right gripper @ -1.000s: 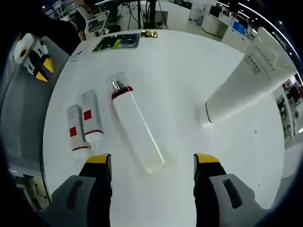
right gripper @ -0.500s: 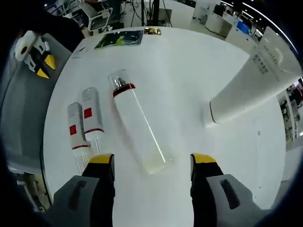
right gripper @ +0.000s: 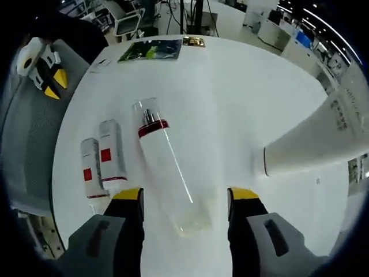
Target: Arrange the skincare products in the storage area until every visible bottle or jar stands upright without overlapping.
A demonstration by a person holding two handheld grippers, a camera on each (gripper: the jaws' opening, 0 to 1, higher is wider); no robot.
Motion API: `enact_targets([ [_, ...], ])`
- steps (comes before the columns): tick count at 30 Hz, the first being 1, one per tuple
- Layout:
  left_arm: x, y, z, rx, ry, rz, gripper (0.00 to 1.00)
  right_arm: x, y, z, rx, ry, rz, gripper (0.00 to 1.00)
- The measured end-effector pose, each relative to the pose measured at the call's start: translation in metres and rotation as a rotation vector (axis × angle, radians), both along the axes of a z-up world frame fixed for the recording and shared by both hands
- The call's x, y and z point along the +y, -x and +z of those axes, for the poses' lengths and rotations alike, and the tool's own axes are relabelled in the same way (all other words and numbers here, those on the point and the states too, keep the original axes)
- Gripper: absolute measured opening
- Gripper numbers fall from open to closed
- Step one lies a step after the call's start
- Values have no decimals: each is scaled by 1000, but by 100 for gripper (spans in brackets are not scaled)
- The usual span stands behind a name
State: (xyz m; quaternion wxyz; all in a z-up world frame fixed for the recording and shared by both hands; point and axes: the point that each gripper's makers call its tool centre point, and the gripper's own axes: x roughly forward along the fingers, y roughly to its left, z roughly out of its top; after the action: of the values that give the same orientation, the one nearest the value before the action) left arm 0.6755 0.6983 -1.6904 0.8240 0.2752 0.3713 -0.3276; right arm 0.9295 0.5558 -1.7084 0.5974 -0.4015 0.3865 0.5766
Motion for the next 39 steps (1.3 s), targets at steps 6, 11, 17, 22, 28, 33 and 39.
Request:
enact_targets([
  [6,0,0,0,0,-1,2,15,14,7,-7,6,19,55,52],
  [11,0,0,-1,0,-1,2,15,19,11,-11,9,40,92,49],
  [17,1,0,0,2,-3,3,15,17,8,-16,3,91,134,47],
  [22,1,0,1,1,-3,4,15,16,8,-21,6,126,134,44],
  [28,1,0,1,1,-3,6,15,14,10,-23,34,129,120,39],
  [33,1,1,0,5,-4,4,15,16,11,-23,30,170,132,39],
  [39,1,1,-2,11,-9,1,15,16,13,-24,25,260,147,38],
])
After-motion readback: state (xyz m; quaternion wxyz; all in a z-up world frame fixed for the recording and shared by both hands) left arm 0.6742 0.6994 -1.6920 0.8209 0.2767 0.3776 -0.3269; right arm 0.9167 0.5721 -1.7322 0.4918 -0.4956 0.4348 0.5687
